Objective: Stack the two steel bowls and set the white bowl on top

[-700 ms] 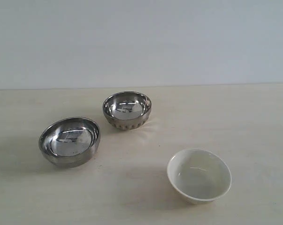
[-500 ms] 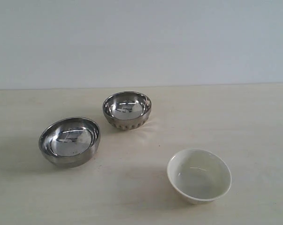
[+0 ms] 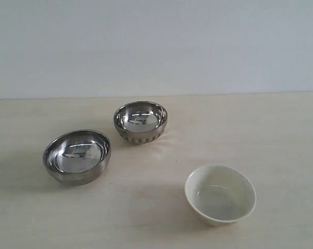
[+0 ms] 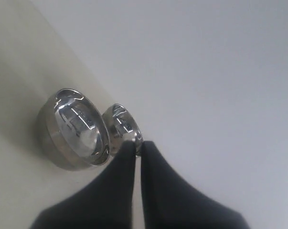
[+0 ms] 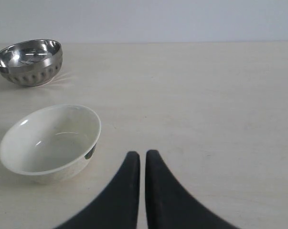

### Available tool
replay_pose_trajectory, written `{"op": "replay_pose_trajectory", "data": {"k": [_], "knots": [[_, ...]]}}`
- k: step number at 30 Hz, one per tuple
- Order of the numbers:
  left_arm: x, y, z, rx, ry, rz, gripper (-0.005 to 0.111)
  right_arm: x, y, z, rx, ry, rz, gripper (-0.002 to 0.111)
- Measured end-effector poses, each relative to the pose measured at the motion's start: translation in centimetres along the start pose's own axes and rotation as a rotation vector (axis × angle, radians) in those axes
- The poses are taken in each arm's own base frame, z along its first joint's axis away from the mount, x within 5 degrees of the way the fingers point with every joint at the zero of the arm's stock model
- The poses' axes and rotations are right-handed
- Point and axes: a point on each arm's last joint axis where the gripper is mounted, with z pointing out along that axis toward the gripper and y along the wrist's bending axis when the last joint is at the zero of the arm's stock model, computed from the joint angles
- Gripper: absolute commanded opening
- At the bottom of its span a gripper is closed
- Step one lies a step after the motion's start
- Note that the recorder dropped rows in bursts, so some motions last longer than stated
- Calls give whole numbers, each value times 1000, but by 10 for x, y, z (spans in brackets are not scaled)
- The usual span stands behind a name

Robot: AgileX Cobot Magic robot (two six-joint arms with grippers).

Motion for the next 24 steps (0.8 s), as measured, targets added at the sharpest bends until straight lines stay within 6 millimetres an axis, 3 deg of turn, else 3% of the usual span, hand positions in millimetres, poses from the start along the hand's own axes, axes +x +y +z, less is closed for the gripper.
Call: {"op": "replay_pose_trajectory", "data": {"k": [6, 12, 18, 21, 24], "knots": [[0, -1, 0, 7, 4, 6, 4, 0, 0, 0, 0, 0, 0, 0], [-1, -5, 0, 44, -14, 154, 4, 0, 0, 0, 0, 0, 0, 0], [-29, -50, -4, 115, -66, 364, 4, 0, 0, 0, 0, 0, 0, 0], [-46, -75, 8, 85, -13, 452, 4, 0, 0, 0, 0, 0, 0, 0], [-65, -95, 34, 23, 79, 537, 4, 0, 0, 0, 0, 0, 0, 0]]}}
